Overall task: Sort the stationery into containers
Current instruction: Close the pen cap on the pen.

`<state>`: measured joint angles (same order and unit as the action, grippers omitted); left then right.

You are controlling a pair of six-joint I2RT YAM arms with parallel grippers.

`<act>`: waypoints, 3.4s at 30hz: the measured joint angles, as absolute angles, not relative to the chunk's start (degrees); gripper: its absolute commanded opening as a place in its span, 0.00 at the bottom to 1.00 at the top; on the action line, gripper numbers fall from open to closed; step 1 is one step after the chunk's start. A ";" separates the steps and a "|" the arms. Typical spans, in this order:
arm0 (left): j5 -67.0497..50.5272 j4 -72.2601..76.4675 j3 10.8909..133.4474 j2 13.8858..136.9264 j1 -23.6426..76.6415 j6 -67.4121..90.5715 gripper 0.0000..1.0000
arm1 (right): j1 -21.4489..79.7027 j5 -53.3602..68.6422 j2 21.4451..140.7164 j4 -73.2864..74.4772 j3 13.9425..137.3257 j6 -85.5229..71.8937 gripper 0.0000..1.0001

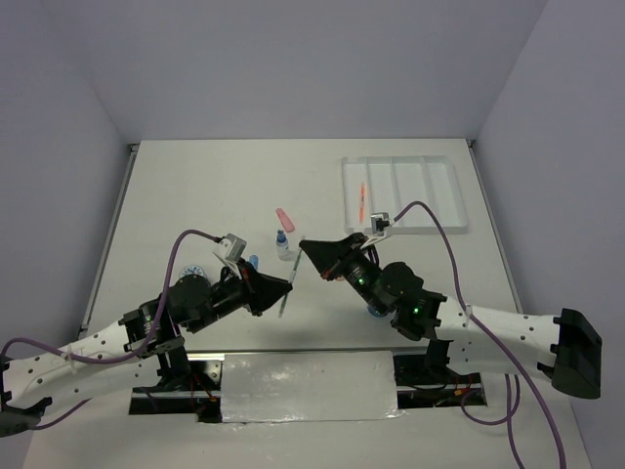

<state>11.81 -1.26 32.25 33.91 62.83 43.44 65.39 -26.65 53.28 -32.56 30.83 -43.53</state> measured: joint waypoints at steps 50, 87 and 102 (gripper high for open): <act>5.69 8.32 31.64 31.05 63.05 25.89 0.00 | 65.39 -6.63 50.68 -27.40 34.46 -40.91 0.41; 0.12 10.72 34.46 36.56 63.16 27.00 0.00 | 66.17 -0.97 49.98 -22.61 37.56 -29.69 0.64; -4.82 11.53 34.46 38.04 63.09 25.63 0.00 | 65.95 0.45 49.93 -19.22 44.49 -26.22 0.30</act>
<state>-4.82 11.53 34.46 38.04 63.09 25.63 65.95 0.45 49.93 -19.22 44.49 -26.22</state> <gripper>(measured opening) 0.216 0.364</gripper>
